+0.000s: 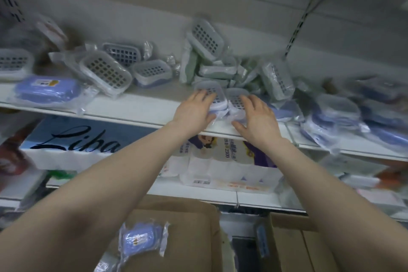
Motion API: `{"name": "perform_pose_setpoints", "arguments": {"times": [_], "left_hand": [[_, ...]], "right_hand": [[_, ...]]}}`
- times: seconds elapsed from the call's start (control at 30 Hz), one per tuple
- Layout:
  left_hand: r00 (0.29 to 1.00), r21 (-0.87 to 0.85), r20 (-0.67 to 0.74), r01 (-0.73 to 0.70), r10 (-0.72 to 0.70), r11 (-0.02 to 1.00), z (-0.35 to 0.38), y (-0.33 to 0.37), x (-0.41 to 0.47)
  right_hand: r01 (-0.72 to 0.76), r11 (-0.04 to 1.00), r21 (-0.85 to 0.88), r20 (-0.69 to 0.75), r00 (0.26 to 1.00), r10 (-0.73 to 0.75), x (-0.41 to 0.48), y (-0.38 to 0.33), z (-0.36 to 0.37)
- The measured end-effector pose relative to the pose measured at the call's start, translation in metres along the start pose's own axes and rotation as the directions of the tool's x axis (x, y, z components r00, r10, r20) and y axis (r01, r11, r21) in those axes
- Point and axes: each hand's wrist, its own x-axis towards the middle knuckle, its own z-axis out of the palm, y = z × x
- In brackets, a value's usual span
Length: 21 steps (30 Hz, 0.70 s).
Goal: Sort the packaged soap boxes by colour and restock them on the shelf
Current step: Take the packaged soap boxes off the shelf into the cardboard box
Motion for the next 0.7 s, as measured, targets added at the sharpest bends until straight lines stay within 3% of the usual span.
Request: {"name": "perform_pose_setpoints", "arguments": {"times": [0.2, 0.3, 0.47, 0.57, 0.7], "left_hand": [[0.992, 0.1, 0.027, 0.119, -0.122, 0.988, 0.014, 0.005, 0.011], [0.979, 0.122, 0.016, 0.199, -0.203, 0.972, 0.007, 0.001, 0.001], [0.923, -0.088, -0.124, 0.354, -0.363, 0.931, -0.001, -0.018, -0.028], [0.903, -0.193, -0.122, 0.386, -0.413, 0.902, -0.011, -0.024, -0.054], [0.904, -0.398, -0.205, 0.273, -0.375, 0.876, -0.032, -0.033, -0.097]], "right_hand": [[0.049, 0.999, 0.01, 0.053, 0.997, -0.049, 0.018, 0.008, 0.017], [0.071, 0.997, 0.016, -0.01, 0.997, -0.071, 0.021, 0.004, 0.022], [0.15, 0.988, -0.026, -0.119, 0.981, -0.152, 0.018, -0.005, 0.022], [0.199, 0.98, 0.011, -0.212, 0.958, -0.192, 0.009, -0.017, 0.014], [0.258, 0.962, 0.084, -0.304, 0.926, -0.222, -0.012, -0.044, -0.006]]}}
